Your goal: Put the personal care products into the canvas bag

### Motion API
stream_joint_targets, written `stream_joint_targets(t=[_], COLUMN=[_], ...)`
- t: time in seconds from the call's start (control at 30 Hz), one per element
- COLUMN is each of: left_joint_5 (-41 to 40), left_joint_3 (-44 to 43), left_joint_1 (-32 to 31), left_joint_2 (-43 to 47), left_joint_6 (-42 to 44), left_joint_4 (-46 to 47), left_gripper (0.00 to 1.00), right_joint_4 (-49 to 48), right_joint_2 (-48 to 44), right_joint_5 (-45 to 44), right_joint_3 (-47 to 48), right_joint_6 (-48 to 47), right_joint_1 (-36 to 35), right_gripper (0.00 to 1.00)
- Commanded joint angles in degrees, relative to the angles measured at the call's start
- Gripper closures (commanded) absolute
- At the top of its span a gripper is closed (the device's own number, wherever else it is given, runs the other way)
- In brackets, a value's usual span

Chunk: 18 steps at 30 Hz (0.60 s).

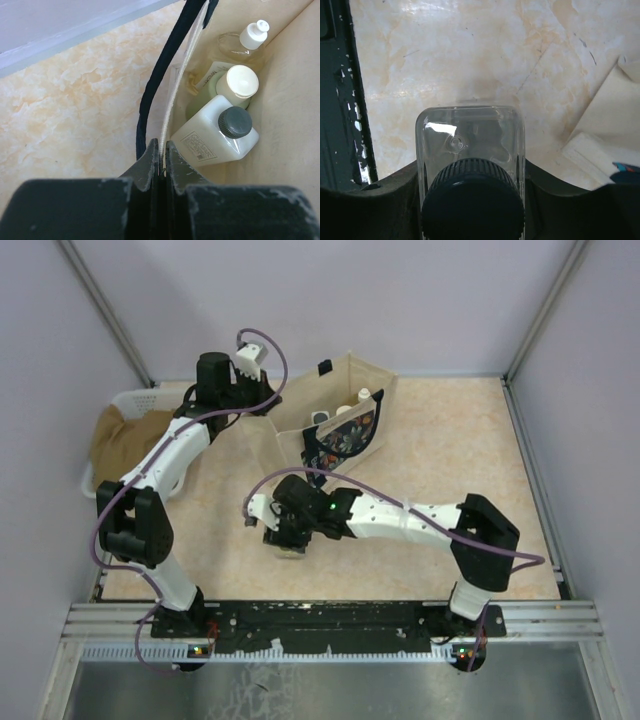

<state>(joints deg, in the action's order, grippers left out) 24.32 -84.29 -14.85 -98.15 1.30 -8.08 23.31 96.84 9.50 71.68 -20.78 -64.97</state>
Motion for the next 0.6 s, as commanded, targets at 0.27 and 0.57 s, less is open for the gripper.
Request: stream_joint_targets(t=[0.27,0.57], left_joint_5=[0.65,0.12], left_joint_3=[0.46,1.13], left_joint_1=[0.72,0.7], left_joint_2=[0.5,1.47], left_joint_6=[0.03,0.33], left_joint_4=[2.25,2.36], left_gripper=[1.0,1.0], right_joint_4=[1.82,7.59], right_joint_2=[-18.01,-22.77], right_joint_5=[-23.96,-36.76], right_joint_3=[2.95,13.97], right_joint_6=[16.85,22.79], right_joint_1=[2.43,7.58], right_gripper=[0.98,1.0])
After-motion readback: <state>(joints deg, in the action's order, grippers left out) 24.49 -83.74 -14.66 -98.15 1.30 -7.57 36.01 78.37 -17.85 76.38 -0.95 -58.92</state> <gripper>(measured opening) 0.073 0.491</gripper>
